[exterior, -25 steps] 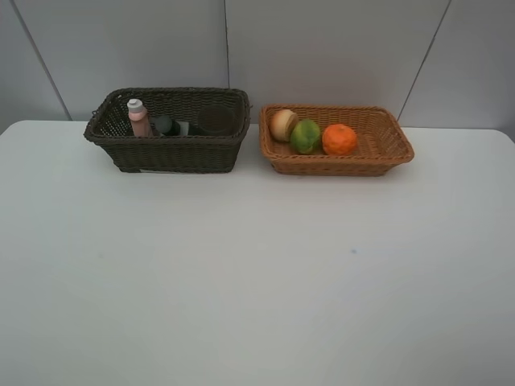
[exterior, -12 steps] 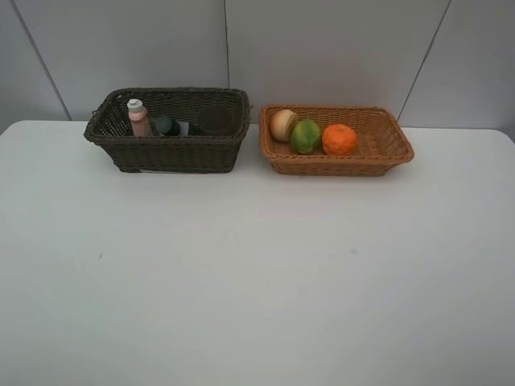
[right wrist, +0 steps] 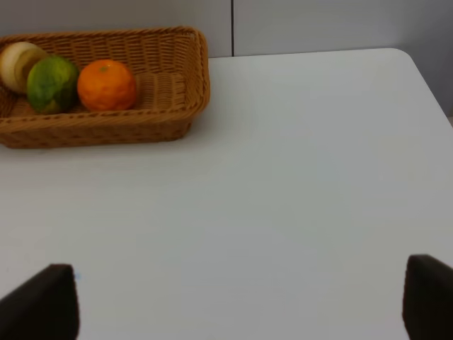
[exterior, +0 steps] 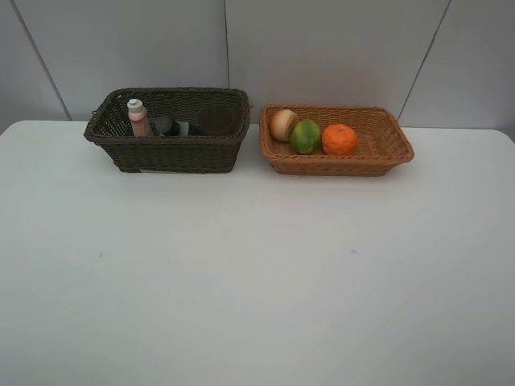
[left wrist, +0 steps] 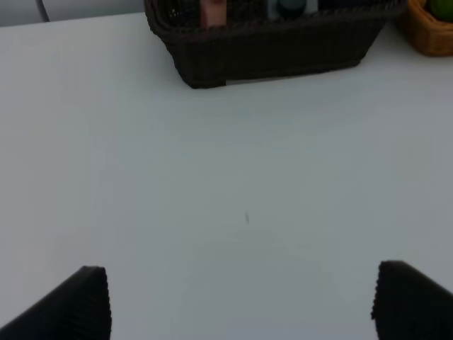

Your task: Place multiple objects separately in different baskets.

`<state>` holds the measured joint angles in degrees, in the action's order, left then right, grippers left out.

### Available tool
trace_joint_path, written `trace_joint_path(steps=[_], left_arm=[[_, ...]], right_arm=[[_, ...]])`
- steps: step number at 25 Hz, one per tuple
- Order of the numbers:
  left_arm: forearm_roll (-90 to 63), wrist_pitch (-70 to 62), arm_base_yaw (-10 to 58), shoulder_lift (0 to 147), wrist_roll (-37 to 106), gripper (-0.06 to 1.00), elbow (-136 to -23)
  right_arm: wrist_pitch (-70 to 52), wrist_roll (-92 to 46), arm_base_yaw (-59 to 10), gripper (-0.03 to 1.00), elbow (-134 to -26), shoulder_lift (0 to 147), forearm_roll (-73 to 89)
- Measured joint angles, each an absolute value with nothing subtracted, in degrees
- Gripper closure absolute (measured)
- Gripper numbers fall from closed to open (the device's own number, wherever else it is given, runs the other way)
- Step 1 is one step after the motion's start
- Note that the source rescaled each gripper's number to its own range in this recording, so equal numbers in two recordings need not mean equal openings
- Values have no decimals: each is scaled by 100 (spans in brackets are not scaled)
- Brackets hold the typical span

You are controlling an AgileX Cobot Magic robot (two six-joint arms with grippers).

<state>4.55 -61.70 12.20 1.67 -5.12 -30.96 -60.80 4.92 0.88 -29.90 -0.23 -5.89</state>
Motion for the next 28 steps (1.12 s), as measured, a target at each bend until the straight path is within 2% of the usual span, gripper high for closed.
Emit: trace_joint_path(steps=[28], left_arm=[[435, -6097, 1214, -32, -512, -2, -2905]], right_arm=[[-6080, 492, 88, -2, -2990, -23, -589]])
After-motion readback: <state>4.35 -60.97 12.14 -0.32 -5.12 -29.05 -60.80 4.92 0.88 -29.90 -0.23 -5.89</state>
